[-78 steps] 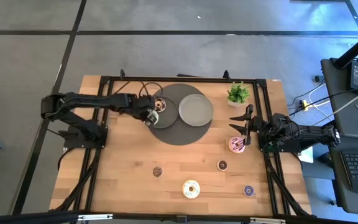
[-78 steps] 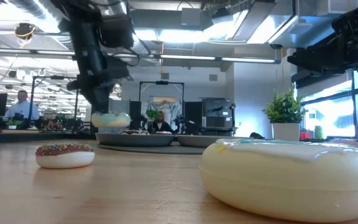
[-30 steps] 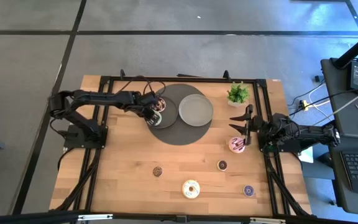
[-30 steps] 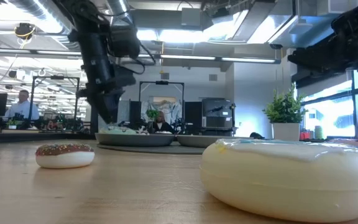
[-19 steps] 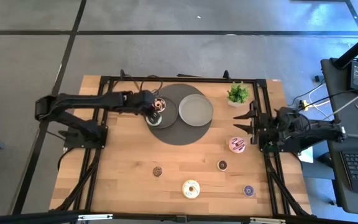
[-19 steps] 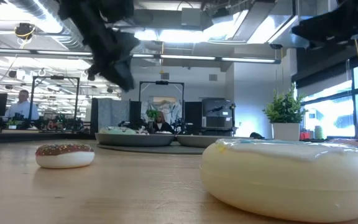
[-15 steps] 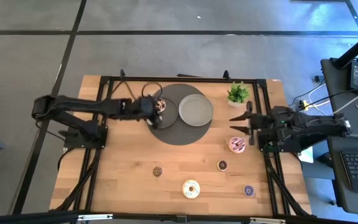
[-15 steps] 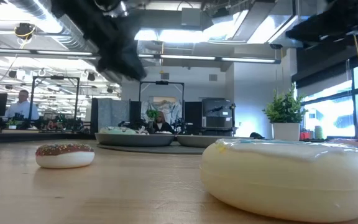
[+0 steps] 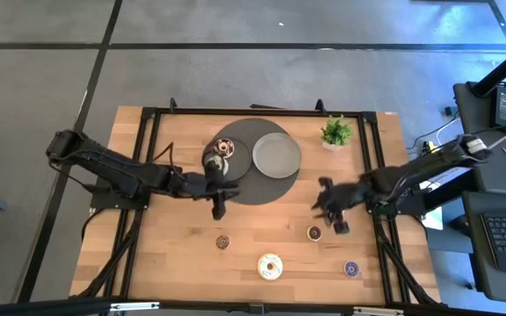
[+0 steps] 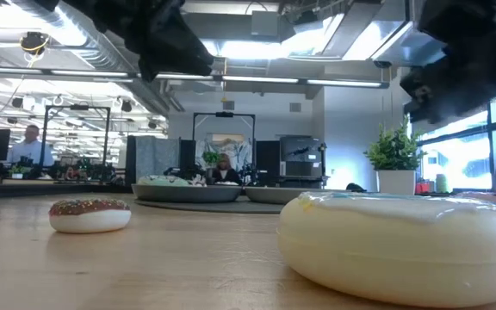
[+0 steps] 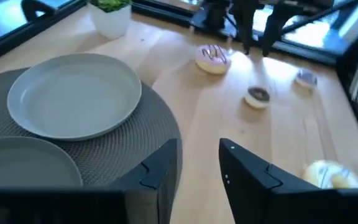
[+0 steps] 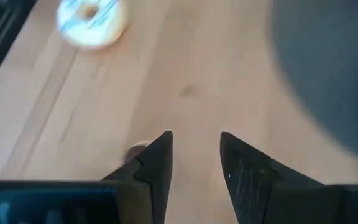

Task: Pick & Place donuts
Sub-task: Put the small dark brown doughnut on the gray plate

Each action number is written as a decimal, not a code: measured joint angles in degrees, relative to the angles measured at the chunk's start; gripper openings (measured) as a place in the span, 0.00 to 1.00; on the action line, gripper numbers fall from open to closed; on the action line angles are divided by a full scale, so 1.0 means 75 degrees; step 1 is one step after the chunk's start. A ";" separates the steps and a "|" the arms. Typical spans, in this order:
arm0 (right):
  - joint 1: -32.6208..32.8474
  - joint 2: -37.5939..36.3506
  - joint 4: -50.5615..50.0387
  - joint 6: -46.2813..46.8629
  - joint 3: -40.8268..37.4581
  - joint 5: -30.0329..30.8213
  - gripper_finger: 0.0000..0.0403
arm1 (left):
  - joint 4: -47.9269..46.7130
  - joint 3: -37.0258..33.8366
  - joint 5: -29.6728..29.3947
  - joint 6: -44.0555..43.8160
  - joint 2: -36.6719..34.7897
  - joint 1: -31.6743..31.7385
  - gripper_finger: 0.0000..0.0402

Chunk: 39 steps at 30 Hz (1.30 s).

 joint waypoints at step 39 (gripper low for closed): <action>0.0951 0.2825 0.0543 0.2184 0.0162 -0.0048 0.34 | 0.0007 0.0000 0.0005 0.0658 0.0000 -0.0351 0.29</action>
